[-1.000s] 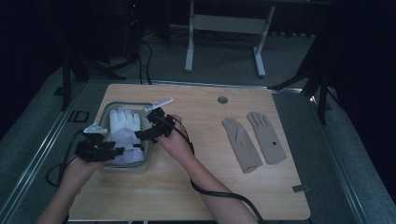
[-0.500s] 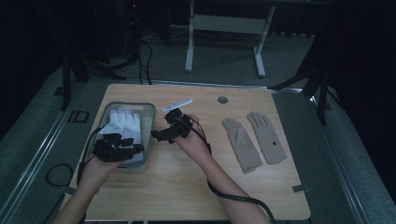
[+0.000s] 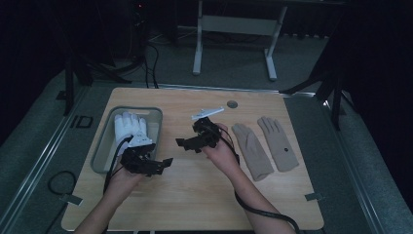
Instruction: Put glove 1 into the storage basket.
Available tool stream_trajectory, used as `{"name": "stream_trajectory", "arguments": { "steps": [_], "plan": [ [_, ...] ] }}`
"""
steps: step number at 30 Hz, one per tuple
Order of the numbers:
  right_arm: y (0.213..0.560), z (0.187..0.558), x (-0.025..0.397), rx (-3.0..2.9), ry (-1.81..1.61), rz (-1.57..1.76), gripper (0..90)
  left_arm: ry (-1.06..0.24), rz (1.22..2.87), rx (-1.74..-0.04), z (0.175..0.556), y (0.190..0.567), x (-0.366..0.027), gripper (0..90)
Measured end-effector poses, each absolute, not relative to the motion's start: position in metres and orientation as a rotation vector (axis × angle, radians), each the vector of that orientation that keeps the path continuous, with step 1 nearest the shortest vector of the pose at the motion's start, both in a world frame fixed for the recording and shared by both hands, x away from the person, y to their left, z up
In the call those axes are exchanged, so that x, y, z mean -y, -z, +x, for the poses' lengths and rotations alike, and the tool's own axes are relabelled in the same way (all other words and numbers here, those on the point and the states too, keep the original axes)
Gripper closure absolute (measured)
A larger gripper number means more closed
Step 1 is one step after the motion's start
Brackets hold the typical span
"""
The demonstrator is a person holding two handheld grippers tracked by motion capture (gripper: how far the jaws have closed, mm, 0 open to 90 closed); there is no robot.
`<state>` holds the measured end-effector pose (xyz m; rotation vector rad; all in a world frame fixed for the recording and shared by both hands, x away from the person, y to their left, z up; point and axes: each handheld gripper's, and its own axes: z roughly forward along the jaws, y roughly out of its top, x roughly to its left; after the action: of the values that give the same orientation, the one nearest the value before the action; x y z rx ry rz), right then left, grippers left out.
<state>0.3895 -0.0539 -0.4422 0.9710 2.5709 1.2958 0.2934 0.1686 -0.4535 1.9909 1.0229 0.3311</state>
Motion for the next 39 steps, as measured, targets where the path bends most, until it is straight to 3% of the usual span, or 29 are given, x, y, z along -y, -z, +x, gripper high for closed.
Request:
{"name": "stream_trajectory", "arguments": {
  "steps": [29,39],
  "plan": [
    [0.484,0.383,0.162,-2.463,-1.222,1.06,11.3,-0.279,1.971,-0.856,0.282,0.512,-0.117,14.4],
    [0.493,0.384,0.204,-2.377,-1.194,1.084,21.0,-0.292,1.97,-0.829,0.276,0.529,-0.112,14.3]
  ]
}}
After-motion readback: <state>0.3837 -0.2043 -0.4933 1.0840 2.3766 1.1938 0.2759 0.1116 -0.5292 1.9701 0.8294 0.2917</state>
